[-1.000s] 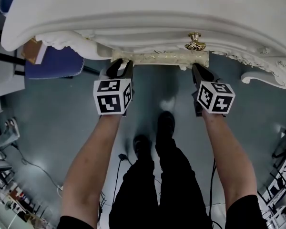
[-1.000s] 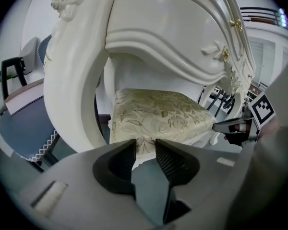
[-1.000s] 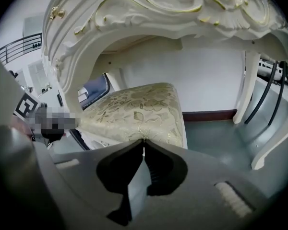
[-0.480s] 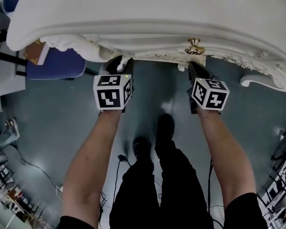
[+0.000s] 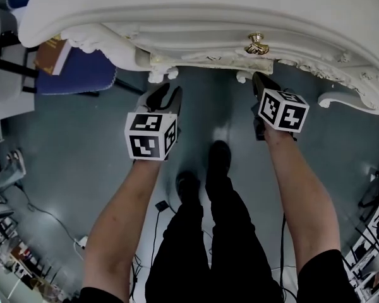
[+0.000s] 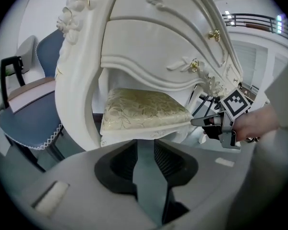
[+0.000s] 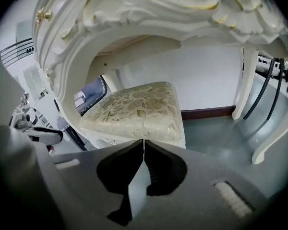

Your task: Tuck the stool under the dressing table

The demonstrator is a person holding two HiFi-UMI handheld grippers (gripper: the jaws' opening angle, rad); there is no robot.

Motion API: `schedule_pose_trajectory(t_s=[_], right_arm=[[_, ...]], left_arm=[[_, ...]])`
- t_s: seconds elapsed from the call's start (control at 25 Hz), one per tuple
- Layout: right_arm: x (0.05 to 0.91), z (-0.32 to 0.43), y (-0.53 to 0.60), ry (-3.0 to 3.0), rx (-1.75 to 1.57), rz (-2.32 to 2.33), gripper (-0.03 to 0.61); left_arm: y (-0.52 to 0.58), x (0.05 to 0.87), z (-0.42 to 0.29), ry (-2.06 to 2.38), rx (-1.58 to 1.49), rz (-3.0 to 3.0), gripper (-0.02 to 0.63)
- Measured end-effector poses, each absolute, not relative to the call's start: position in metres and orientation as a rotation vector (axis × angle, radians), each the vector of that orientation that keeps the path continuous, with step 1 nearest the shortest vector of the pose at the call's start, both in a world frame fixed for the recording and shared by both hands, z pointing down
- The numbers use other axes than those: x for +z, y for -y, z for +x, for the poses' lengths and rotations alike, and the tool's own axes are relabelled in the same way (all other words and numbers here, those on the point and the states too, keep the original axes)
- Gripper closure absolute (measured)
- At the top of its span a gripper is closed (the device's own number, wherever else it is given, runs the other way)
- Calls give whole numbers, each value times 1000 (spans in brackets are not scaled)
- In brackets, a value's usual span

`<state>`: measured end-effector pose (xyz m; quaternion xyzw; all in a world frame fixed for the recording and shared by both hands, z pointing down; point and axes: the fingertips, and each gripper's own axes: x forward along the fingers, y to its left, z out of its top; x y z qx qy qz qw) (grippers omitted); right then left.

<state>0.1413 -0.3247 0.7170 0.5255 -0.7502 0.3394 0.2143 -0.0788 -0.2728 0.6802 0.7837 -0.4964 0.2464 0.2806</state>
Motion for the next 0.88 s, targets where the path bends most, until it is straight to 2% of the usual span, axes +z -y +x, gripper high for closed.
schedule_pose_trajectory(t_s=[0.4,0.6,0.88], right_arm=[[636,124,223,2115,1015,1393,574],[577,103,150,2106,1033,1324,574],[487,78,106,2212,941,1169,575]], left_arm=[[211,596,-82,1311,638,2100,529],[174,527,-73,1275,600,2123,551],[144,429,-66,1228,566,2283,568]])
